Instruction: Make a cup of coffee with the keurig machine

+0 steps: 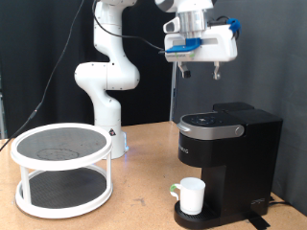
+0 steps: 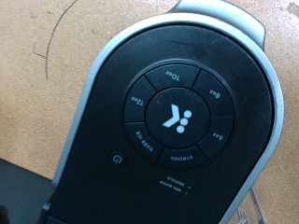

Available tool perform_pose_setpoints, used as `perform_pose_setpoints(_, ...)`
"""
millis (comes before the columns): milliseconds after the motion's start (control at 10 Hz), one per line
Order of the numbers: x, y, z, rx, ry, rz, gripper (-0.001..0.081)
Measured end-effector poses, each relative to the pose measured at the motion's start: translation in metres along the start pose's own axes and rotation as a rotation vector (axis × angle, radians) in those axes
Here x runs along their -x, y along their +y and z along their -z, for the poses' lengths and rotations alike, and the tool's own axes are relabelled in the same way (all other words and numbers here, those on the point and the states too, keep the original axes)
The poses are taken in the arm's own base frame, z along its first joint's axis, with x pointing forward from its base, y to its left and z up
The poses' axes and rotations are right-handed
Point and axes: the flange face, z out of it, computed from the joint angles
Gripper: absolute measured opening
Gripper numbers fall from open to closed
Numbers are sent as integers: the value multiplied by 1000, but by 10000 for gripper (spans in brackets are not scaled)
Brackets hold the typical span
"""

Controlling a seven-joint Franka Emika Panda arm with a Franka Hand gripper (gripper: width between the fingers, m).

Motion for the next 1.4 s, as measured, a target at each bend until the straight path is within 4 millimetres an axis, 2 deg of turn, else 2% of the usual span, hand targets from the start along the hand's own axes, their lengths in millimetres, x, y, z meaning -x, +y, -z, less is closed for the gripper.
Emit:
perform_pose_setpoints(300,4,-2,-24,44,18,25,734)
perform_pose_setpoints(400,5,-2,-32,58,28,35,687)
perform_pose_setpoints(500,4,-2,-40,66,37,44,687)
perform_pose_setpoints(600,4,0,-49,65,47,53,509)
perform_pose_setpoints(700,2,1,-56,61,55,58,509)
perform_pose_setpoints(800,1,3,-63,62,62,61,313)
perform_pose_setpoints(900,0,5,-70,63,70,65,163)
perform_pose_setpoints(1000,-2,6,-76,64,74,65,163)
perform_pose_setpoints(1100,-3,6,-79,61,75,63,46)
perform_pose_setpoints(1200,-3,5,-82,54,76,58,14)
perform_pose_setpoints(1400,-4,2,-88,51,81,55,4)
